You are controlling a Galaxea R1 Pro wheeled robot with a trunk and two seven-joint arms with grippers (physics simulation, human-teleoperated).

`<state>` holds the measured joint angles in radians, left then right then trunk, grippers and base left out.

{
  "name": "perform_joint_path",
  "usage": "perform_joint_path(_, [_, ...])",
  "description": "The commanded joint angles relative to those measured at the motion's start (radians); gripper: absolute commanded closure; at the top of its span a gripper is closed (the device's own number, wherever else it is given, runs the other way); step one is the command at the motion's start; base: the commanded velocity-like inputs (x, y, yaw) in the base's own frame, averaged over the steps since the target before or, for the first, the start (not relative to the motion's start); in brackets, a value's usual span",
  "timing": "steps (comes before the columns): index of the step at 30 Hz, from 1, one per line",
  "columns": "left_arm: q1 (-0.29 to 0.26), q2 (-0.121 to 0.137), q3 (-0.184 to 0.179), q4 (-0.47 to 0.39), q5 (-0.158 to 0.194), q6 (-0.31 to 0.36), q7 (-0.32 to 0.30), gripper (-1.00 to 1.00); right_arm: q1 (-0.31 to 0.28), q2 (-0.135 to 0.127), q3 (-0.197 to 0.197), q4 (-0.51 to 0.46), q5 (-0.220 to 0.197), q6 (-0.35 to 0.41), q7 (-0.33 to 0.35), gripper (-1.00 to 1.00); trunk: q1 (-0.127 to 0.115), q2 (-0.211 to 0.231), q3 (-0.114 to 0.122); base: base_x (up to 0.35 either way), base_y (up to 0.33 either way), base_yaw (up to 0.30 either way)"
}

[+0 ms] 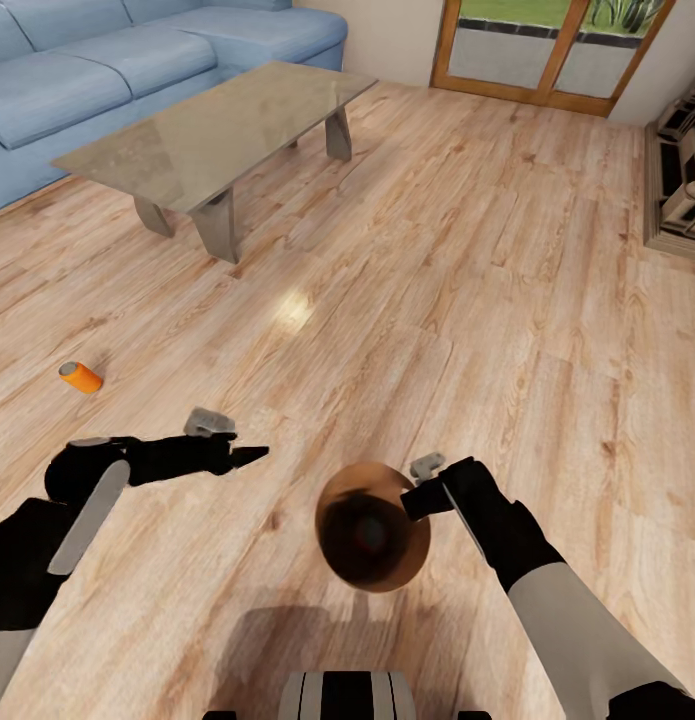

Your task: Put the three can of soda from the living room inside the tash can in the kitchen.

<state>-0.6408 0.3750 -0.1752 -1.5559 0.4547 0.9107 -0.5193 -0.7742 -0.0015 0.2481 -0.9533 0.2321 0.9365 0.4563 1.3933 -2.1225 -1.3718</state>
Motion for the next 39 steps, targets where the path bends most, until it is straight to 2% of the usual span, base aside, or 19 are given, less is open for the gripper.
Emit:
perform_joint_path(1, [0.005,0.002,0.038,0.001,0.002,-0.004,-0.017,-1.00,0.000,-0.001,0.000,-0.001,-0.026,0.006,0.009,1.00,0.000,0.000,0.000,0.000,0.000,0.000])
perform_joint_path(2, [0.009,0.004,0.068,0.003,0.001,-0.008,-0.030,-1.00,0.000,-0.003,-0.001,-0.002,-0.026,0.005,0.009,1.00,0.000,0.000,0.000,0.000,0.000,0.000])
perform_joint_path(3, [0.016,0.007,0.132,0.021,-0.001,-0.019,-0.053,-1.00,0.000,-0.020,-0.002,-0.004,-0.026,0.003,0.014,1.00,0.000,0.000,0.000,0.000,0.000,0.000])
perform_joint_path(4, [0.019,0.008,0.157,0.044,-0.003,-0.038,-0.058,-1.00,0.001,-0.042,-0.002,-0.009,-0.028,0.001,0.018,1.00,0.000,0.000,0.000,0.000,0.000,0.000])
perform_joint_path(5, [0.023,0.006,0.180,0.103,-0.041,-0.102,-0.049,-1.00,0.002,-0.099,-0.007,-0.037,-0.031,0.000,0.032,1.00,0.000,0.000,0.000,0.000,0.000,0.000])
perform_joint_path(6, [0.024,0.004,0.182,0.119,-0.058,-0.120,-0.046,-1.00,0.002,-0.112,-0.014,-0.047,-0.031,0.000,0.038,1.00,0.000,0.000,0.000,0.000,0.000,0.000])
perform_joint_path(7, [0.035,0.002,0.186,0.151,-0.093,-0.155,-0.042,-1.00,0.003,-0.133,-0.035,-0.066,-0.031,-0.001,0.053,1.00,0.000,0.000,0.000,0.000,0.000,0.000])
perform_joint_path(9, [0.056,-0.001,0.189,0.182,-0.123,-0.196,-0.038,-1.00,0.005,-0.148,-0.066,-0.079,-0.031,-0.001,0.068,1.00,0.000,0.000,0.000,0.000,0.000,0.000])
perform_joint_path(10, [0.083,-0.003,0.190,0.206,-0.144,-0.245,-0.031,-1.00,0.006,-0.160,-0.102,-0.088,-0.030,-0.002,0.077,1.00,0.000,0.000,0.000,0.000,0.000,0.000])
perform_joint_path(14, [0.139,-0.015,0.191,0.236,-0.170,-0.343,0.005,-1.00,0.008,-0.189,-0.180,-0.107,-0.027,-0.006,0.086,1.00,0.000,0.000,0.000,0.000,0.000,0.000])
perform_joint_path(17, [0.168,-0.031,0.193,0.264,-0.175,-0.388,0.019,-1.00,0.010,-0.200,-0.202,-0.116,-0.025,-0.008,0.084,1.00,0.000,0.000,0.000,0.000,0.000,0.000])
perform_joint_path(20, [0.200,-0.055,0.195,0.368,-0.180,-0.532,0.030,-1.00,0.023,-0.217,-0.227,-0.127,-0.024,-0.047,0.081,1.00,0.000,0.000,0.000,0.000,0.000,0.000])
perform_joint_path(21, [0.202,-0.056,0.195,0.383,-0.180,-0.552,0.030,-1.00,0.029,-0.220,-0.237,-0.129,-0.025,-0.062,0.081,1.00,0.000,0.000,0.000,0.000,0.000,0.000])
perform_joint_path(22, [0.205,-0.058,0.196,0.411,-0.180,-0.583,0.030,-1.00,0.045,-0.222,-0.267,-0.135,-0.026,-0.102,0.083,1.00,0.000,0.000,0.000,0.000,0.000,0.000])
perform_joint_path(24, [0.209,-0.059,0.198,0.438,-0.179,-0.612,0.030,-1.00,0.067,-0.222,-0.309,-0.146,-0.028,-0.158,0.087,1.00,0.000,0.000,0.000,0.000,0.000,0.000])
perform_joint_path(28, [0.222,-0.062,0.197,0.448,-0.178,-0.633,0.031,-1.00,0.108,-0.222,-0.349,-0.173,-0.029,-0.238,0.087,1.00,0.000,0.000,0.000,0.000,0.000,0.000])
perform_joint_path(32, [0.245,-0.062,0.199,0.453,-0.176,-0.663,0.028,-1.00,0.150,-0.223,-0.365,-0.204,-0.030,-0.278,0.087,1.00,0.000,0.000,0.000,0.000,0.000,0.000])
perform_joint_path(34, [0.267,-0.063,0.199,0.454,-0.173,-0.715,0.029,-1.00,0.187,-0.220,-0.371,-0.241,-0.030,-0.316,0.083,1.00,0.000,0.000,0.000,0.000,0.000,0.000])
perform_joint_path(39, [0.304,-0.063,0.201,0.467,-0.171,-0.760,0.031,-1.00,0.238,-0.219,-0.376,-0.268,-0.031,-0.368,0.079,1.00,0.000,0.000,0.000,0.005,0.000,0.000])
